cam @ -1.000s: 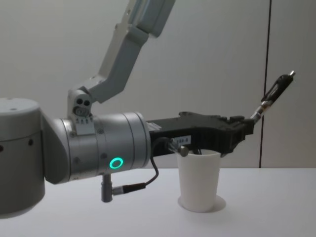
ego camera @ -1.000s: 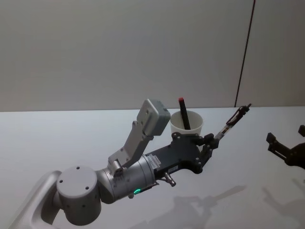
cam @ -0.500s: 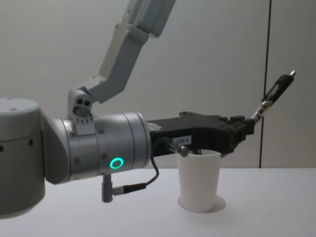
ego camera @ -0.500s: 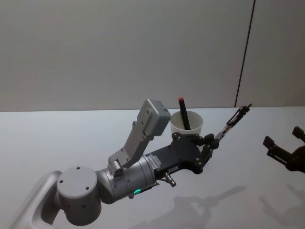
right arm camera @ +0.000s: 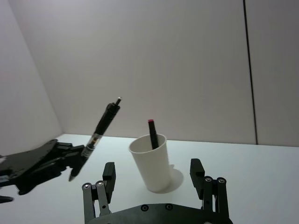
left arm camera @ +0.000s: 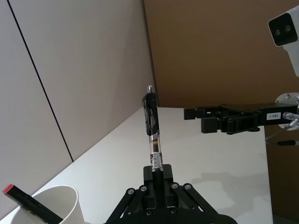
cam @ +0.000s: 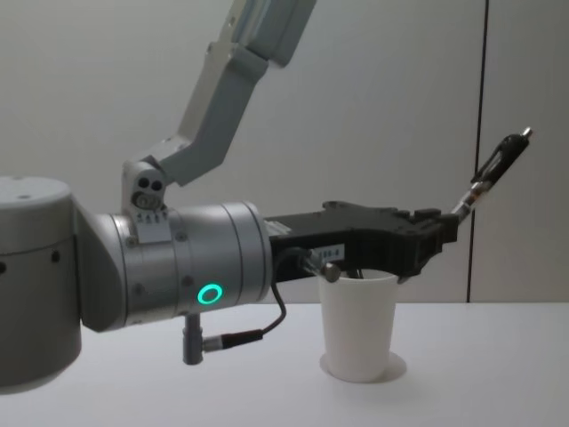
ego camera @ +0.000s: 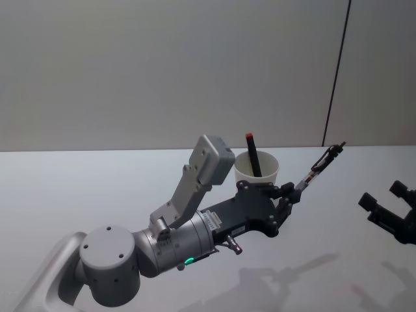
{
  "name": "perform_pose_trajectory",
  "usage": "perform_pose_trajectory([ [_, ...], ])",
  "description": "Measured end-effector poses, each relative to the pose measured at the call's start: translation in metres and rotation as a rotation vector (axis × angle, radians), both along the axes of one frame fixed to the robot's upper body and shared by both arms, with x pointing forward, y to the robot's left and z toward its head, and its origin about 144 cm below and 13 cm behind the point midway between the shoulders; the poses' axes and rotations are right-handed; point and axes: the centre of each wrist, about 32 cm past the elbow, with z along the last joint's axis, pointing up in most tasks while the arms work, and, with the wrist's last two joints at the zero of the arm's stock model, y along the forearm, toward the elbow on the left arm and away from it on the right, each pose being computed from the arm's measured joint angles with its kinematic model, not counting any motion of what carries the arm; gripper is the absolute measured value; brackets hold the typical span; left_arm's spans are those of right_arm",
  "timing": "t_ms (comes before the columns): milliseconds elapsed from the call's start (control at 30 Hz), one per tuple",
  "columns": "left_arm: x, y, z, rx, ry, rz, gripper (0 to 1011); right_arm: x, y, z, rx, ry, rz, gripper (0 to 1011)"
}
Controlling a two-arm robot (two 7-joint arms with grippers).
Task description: Place the pen into the pen holder.
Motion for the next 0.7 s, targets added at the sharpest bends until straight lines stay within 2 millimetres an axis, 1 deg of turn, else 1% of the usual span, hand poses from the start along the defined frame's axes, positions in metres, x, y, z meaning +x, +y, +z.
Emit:
perform_pose_trajectory([
  [233,0.0,0.0,0.0,0.0,0.0,0.0,125,0.002,-0.004,-0.008,0.085,0.005,0.067,1001],
  [400,0.0,0.0,0.0,0.0,0.0,0.0,125,0.007,-0.006,-0.015,0.168,0.009,0.144,1001],
  [700,0.0,0.0,0.0,0.0,0.0,0.0,125,0.017,-0.006,-0.025,0.269,0.014,0.228,1001],
])
